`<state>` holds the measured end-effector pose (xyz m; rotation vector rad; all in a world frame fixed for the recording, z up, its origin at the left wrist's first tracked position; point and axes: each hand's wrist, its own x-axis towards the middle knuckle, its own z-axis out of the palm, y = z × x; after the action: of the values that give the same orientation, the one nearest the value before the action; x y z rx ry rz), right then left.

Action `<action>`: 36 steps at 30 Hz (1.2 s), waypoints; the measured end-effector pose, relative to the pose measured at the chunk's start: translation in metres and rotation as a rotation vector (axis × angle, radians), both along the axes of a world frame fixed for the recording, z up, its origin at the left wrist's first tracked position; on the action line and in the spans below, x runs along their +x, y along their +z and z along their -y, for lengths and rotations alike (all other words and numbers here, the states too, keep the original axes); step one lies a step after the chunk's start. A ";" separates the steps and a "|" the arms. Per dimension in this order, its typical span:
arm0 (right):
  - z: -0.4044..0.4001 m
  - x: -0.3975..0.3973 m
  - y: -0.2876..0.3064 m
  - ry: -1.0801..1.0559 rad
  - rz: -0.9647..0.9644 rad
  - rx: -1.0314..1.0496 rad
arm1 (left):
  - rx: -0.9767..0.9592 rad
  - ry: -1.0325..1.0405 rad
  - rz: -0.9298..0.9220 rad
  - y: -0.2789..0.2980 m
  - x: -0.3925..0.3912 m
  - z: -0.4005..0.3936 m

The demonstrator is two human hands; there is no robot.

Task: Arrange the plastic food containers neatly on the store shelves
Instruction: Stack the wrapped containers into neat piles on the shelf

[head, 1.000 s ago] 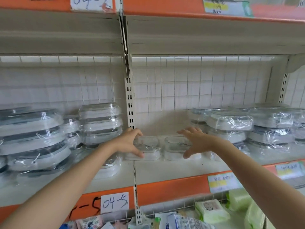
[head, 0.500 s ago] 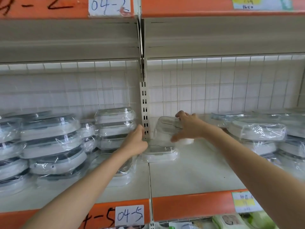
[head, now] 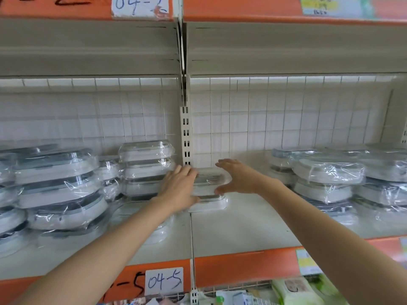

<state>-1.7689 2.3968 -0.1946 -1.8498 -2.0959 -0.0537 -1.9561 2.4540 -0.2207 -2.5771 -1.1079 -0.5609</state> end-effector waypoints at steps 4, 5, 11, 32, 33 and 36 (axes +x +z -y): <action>0.033 0.023 0.015 -0.070 0.095 0.050 | -0.033 0.094 -0.043 0.006 0.015 0.001; 0.042 0.031 0.020 -0.089 0.104 0.057 | -0.048 0.104 -0.057 0.009 0.019 0.003; 0.095 0.077 0.045 -0.243 0.137 0.094 | -0.136 -0.143 0.100 0.029 0.068 0.032; 0.151 0.129 0.032 -0.175 -0.076 0.184 | -0.530 -0.453 0.335 0.050 0.155 0.069; 0.153 0.133 0.032 -0.209 -0.085 0.135 | -0.546 -0.430 0.309 0.047 0.146 0.064; 0.154 0.144 0.022 -0.317 -0.013 -0.033 | -0.591 -0.378 0.223 0.040 0.112 0.049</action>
<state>-1.6251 2.2429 -0.1722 -2.1786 -1.7857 -0.0839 -1.8439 2.4052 -0.1802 -3.3490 -0.9607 -0.7024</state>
